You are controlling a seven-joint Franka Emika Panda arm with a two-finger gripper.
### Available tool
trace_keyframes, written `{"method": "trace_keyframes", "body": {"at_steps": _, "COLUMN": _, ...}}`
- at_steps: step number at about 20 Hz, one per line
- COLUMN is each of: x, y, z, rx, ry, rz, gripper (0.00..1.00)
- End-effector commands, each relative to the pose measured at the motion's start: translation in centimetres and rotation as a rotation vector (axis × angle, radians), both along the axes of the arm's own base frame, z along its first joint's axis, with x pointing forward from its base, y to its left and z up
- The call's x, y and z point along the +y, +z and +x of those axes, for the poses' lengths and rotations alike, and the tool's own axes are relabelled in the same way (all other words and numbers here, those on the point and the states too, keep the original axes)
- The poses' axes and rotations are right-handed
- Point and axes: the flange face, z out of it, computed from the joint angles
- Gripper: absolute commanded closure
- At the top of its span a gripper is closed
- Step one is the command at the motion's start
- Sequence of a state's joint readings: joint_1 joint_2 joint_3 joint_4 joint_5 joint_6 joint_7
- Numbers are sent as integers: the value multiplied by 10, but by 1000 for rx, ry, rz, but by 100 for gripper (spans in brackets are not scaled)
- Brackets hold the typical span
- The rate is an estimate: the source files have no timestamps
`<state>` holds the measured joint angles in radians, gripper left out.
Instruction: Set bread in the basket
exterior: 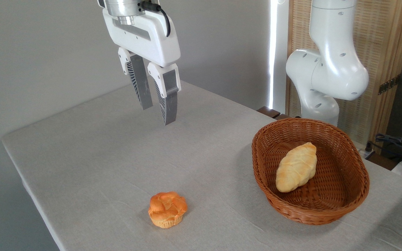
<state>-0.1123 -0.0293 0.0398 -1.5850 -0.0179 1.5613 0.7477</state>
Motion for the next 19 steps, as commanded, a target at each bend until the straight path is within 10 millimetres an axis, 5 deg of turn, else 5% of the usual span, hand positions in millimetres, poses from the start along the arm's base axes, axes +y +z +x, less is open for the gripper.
{"method": "trace_keyframes", "body": {"at_steps": 1, "x": -5, "y": -1, "z": 7, "rx": -3, "ry": -14, "rz": 12, "gripper": 0}}
{"method": "trace_keyframes", "body": {"at_steps": 12, "x": 14, "y": -1, "z": 8, "rx": -6, "ry": 21, "rz": 9, "gripper": 0}}
{"method": "trace_keyframes", "body": {"at_steps": 19, "x": 6, "y": 0, "z": 7, "rx": -8, "ry": 6, "rz": 14, "gripper": 0}}
